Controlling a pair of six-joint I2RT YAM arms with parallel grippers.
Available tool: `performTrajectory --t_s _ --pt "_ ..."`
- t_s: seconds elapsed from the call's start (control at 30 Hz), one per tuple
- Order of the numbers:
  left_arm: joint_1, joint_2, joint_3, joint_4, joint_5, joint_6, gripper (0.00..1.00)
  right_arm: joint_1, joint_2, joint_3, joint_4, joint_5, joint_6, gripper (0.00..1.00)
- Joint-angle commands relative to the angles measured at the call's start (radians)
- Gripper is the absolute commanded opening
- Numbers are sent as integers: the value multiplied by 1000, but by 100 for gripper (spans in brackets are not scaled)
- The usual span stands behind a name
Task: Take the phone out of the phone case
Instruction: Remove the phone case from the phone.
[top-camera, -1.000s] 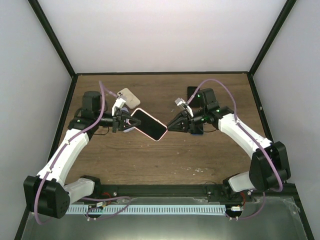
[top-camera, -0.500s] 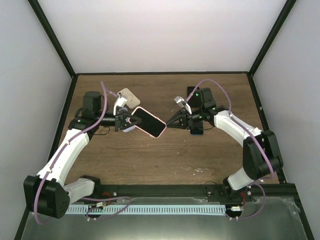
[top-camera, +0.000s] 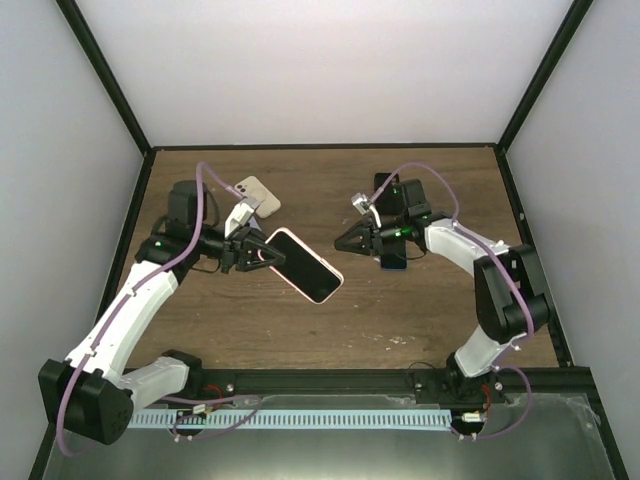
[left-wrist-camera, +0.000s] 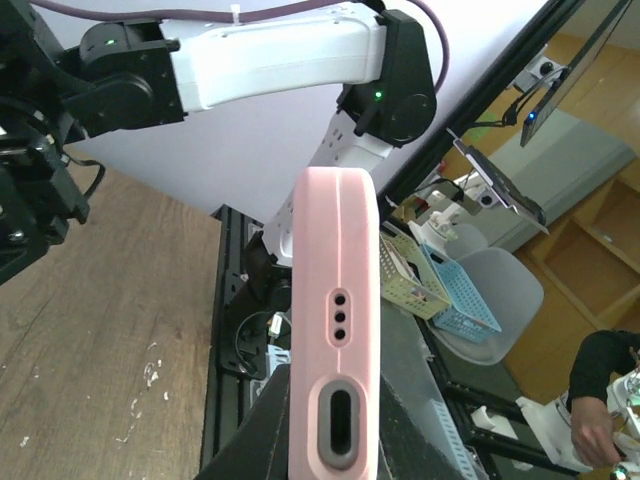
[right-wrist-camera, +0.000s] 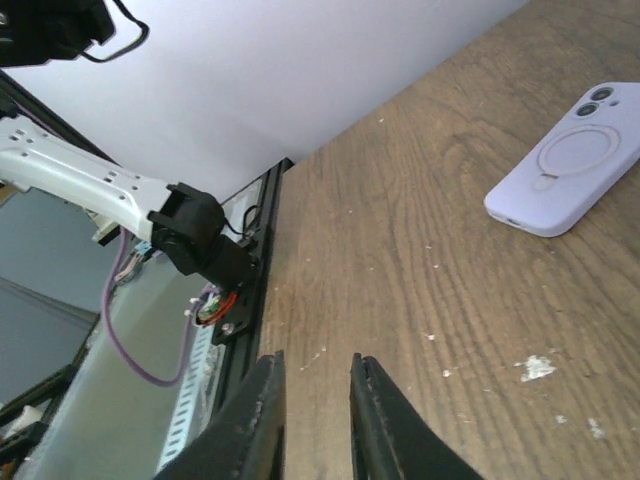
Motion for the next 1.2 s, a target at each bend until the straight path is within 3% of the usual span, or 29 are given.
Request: performTrajectory --t_s 0.0,0.2,0.3,0.8,1.17 --pt "8 -5 21 17 48 36 0 -1 -91 29 -129 -60 -127 21" --pt "30 5 15 11 36 62 0 0 -245 17 -349 -138 -285 52" --pt "32 16 13 23 34 61 0 1 -308 2 -374 -163 -281 61" --pt "32 24 -11 59 5 42 0 74 -345 51 -435 -203 -287 58" --pt "26 32 -17 70 -4 37 0 106 -345 64 -369 -156 -201 53"
